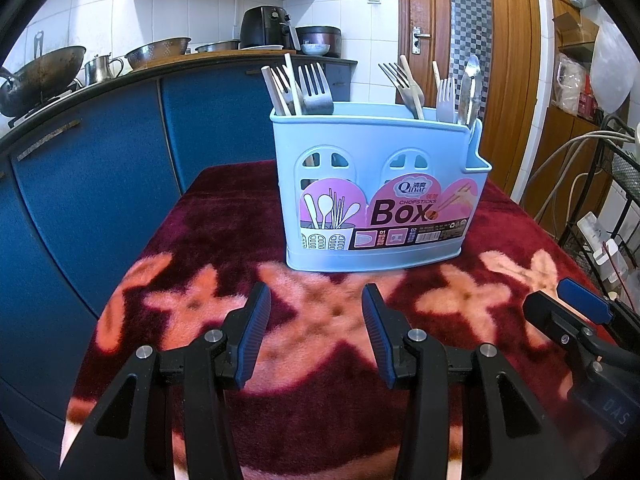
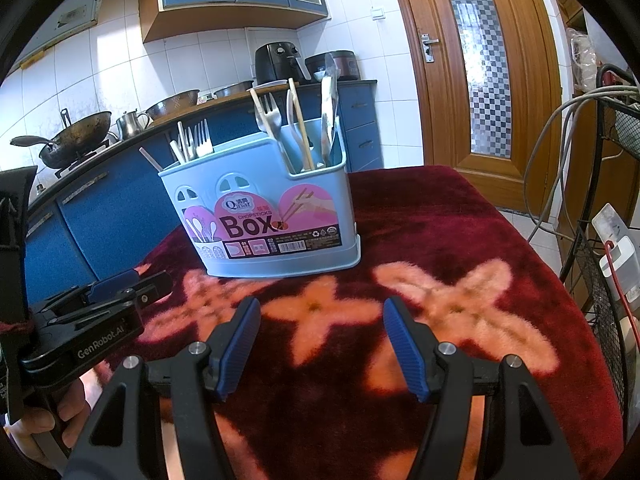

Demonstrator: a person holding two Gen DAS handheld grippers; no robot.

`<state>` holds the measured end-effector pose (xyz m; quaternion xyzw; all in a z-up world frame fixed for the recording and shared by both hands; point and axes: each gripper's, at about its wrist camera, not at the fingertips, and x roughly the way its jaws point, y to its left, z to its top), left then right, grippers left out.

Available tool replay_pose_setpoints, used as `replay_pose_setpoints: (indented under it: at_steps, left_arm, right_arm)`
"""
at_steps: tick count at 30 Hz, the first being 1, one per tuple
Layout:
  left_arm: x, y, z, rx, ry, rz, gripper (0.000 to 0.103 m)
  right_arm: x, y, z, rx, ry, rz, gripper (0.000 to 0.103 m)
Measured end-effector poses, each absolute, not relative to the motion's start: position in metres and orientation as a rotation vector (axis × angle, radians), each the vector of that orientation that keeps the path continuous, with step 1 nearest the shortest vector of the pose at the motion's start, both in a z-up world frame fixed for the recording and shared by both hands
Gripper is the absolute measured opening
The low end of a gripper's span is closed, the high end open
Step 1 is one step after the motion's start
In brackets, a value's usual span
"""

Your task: Organize utensils

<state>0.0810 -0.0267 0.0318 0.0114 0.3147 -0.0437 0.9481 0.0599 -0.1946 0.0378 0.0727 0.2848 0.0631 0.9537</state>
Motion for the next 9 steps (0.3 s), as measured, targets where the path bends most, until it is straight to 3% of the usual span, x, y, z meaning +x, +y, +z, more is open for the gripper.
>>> replay_pose_setpoints:
  at_steps: [9]
  left_arm:
    - [0.0823,-0.0269,0.0301,0.015,0.652,-0.089,0.049]
  right_arm:
    - [0.0596,-0.1946,0.0375,0.149,0.579,0.129,0.067]
